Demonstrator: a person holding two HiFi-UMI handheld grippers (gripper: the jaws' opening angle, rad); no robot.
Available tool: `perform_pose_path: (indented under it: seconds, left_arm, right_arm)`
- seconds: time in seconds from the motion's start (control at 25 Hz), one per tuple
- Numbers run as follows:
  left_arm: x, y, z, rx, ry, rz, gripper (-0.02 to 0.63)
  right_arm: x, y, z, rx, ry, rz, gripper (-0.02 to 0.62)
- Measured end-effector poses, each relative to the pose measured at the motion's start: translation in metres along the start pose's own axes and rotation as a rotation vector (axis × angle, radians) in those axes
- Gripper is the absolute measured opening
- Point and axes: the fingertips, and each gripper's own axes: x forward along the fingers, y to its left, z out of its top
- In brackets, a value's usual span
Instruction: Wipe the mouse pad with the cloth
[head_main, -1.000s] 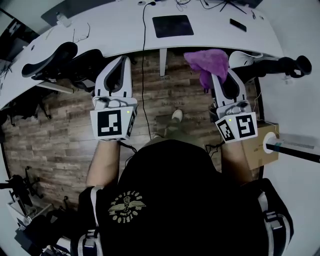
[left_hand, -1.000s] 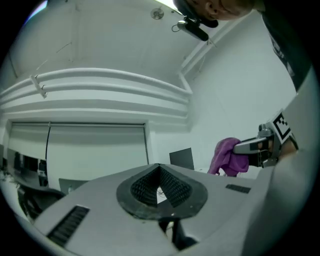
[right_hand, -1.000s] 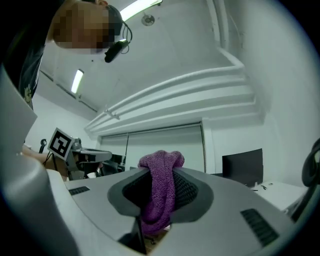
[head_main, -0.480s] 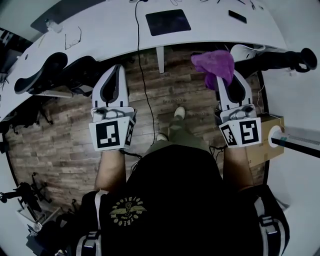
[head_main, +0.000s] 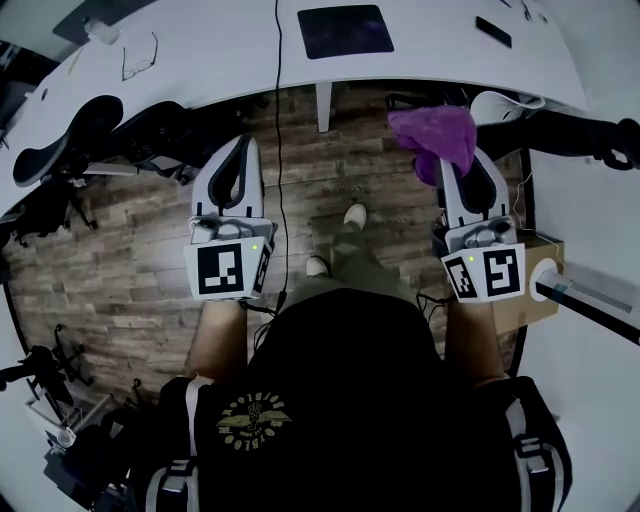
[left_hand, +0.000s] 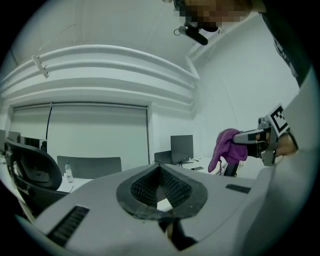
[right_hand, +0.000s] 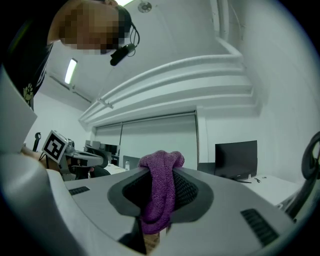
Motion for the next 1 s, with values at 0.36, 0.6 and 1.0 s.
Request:
perform_pose_path:
  seconds: [0.36,0.6,1.0]
  left_arm:
    - [0.044,0.004,0.013,0.024,0.007,-0.006,0.002]
    - [0.079,0.001,0.043,0.028,-0.014,0.003,0.002]
    - [0.127,0.006,0.073,0.041,-0.046,0.104,0.002]
  right_arm:
    - [0.048,-0.019,0.020,-0.026,-0.017,0.056,0.094]
    - [0.073,-0.044,0.043,-0.039,-0.051,0.107,0.094]
    - [0.111,-0.090,0.048,-0.034,-0.052,0.205,0.094]
